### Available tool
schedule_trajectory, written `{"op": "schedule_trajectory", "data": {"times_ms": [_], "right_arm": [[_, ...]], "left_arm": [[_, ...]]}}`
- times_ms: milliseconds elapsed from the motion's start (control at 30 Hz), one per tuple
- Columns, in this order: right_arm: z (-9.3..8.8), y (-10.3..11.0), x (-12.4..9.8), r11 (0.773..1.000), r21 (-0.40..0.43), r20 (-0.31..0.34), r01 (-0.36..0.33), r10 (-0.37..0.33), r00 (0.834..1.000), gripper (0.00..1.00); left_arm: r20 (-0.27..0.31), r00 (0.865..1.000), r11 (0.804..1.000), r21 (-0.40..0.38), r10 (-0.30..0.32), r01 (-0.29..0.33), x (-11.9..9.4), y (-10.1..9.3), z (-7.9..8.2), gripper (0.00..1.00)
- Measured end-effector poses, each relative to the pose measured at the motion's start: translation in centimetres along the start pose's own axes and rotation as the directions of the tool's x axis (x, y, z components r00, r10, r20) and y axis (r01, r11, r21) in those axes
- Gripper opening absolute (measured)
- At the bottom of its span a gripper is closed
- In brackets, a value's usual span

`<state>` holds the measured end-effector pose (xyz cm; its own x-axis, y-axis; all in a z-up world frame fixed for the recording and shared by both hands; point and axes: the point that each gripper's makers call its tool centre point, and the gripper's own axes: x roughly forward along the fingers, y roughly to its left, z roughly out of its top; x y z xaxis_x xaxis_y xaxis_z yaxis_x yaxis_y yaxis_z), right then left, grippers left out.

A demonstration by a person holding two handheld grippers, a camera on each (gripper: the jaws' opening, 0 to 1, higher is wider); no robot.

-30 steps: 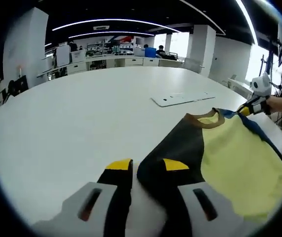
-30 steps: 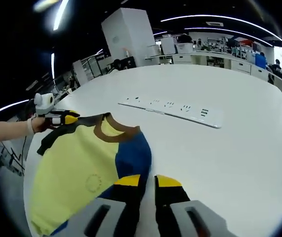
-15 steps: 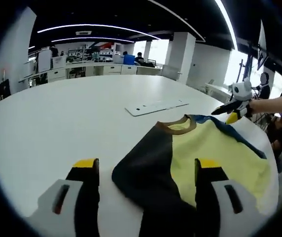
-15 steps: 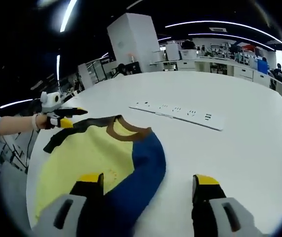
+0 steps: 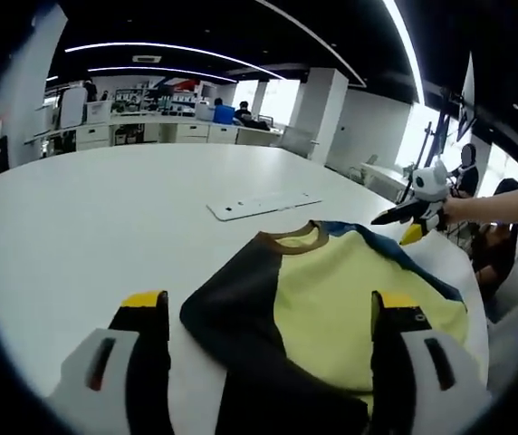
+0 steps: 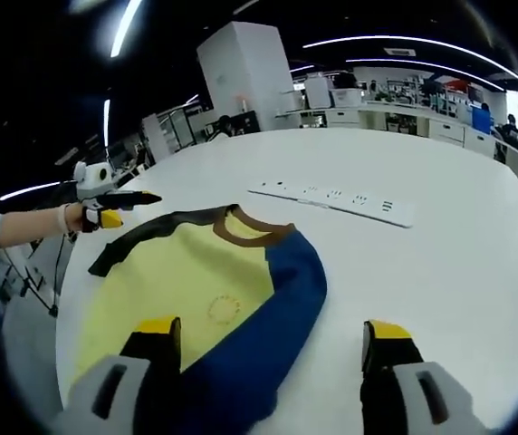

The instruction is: Fold the garment on the visible template until the final outline fits inside the template.

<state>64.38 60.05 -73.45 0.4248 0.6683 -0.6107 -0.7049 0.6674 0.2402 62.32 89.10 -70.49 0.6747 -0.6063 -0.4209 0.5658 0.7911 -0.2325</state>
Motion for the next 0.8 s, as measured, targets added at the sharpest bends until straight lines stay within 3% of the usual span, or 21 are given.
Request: {"op": "schedule_trajectory", "data": {"times_ms": [267,533,800], "right_arm": [[-1.0,1.7,-1.2,0.998,0.054,0.025,-0.019,0.018,1.000,0.79],[-2.5,3.9,-2.0,0.998,0.058,0.022,-0.023,0.022,1.000,0.76],[-3.0,5.1,-3.3,0.999,0.049,0.019,-0.017,0.016,1.000,0.75]], "left_arm": [[0.012,1.000,1.000,0.007,-0.018,0.018,-2.0,-2.3,-0.4,0.88],[0.044,0.999,1.000,-0.009,-0.018,0.018,-4.6,-3.5,0.0,0.85],[0.051,0.998,1.000,-0.005,-0.025,0.025,-6.7,-4.9,0.1,0.83]]}}
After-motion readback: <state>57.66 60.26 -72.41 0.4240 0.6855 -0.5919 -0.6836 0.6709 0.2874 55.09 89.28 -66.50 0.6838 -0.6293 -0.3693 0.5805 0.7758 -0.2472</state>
